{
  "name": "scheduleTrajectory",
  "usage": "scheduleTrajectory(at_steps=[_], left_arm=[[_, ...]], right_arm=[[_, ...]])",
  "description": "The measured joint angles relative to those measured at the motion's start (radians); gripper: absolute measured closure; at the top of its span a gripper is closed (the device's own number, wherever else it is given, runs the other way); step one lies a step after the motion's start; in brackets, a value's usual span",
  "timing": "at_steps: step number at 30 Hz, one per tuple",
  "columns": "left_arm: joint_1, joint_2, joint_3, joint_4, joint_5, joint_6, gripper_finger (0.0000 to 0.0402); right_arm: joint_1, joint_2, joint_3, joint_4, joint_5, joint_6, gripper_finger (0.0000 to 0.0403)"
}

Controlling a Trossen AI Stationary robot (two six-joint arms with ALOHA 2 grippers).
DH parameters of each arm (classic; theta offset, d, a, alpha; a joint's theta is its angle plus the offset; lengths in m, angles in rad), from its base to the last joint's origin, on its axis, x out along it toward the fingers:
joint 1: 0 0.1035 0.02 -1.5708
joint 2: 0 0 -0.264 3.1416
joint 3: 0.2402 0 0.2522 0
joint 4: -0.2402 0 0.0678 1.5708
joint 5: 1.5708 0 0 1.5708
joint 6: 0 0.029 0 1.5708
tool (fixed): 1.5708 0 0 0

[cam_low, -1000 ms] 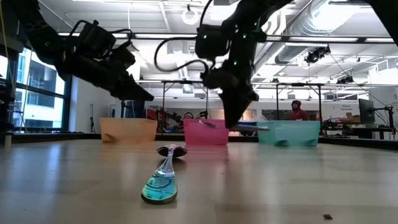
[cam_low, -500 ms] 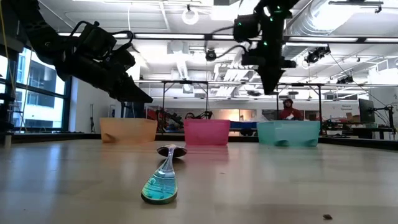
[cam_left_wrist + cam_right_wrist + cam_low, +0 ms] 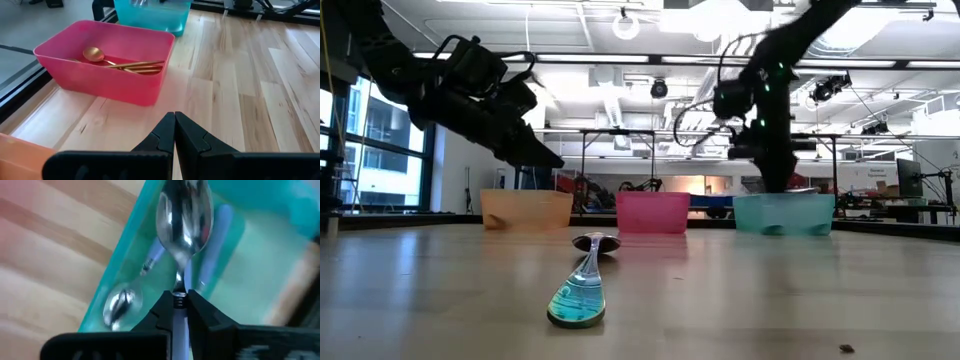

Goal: Sort silverware by color (type)
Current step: Put the purple spoon into the green bin, then put the iridescent spoon into the orange bin

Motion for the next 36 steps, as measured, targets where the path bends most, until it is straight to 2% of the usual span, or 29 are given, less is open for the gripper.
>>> scheduleTrajectory(at_steps=[5, 10, 16, 20, 23, 26, 30, 36], left_arm=[[0.000, 0.000, -0.040, 0.072, -0.002, 0.008, 0.0401], [0.001, 0.000, -0.049, 0.110, -0.002, 0.008, 0.0401], [0.001, 0.000, -0.049, 0.111, -0.002, 0.008, 0.0401], [0.000, 0.000, -0.049, 0.112, -0.001, 0.008, 0.0401], [0.000, 0.000, -0.049, 0.115, 0.001, 0.008, 0.0401], [0.000, 0.000, -0.049, 0.115, 0.009, 0.008, 0.0401], [-0.009, 0.000, -0.049, 0.107, 0.010, 0.008, 0.0401], [-0.101, 0.000, -0.035, 0.098, 0.011, 0.019, 0.0401]], right_arm=[[-0.040, 0.000, -0.116, 0.197, -0.066, 0.025, 0.0401], [-0.069, 0.000, -0.129, 0.232, -0.066, 0.033, 0.0401], [-0.071, 0.000, -0.045, 0.157, -0.042, -0.007, 0.0374], [-0.020, -0.001, 0.045, 0.082, 0.021, -0.043, 0.0342], [0.026, -0.002, 0.063, 0.084, 0.071, -0.063, 0.0334], [0.066, -0.005, 0.017, 0.135, 0.075, -0.064, 0.0346], [0.135, -0.051, -0.107, 0.324, 0.119, -0.068, 0.0393], [0.243, -0.221, -0.330, 0.587, 0.166, -0.008, 0.0400]])
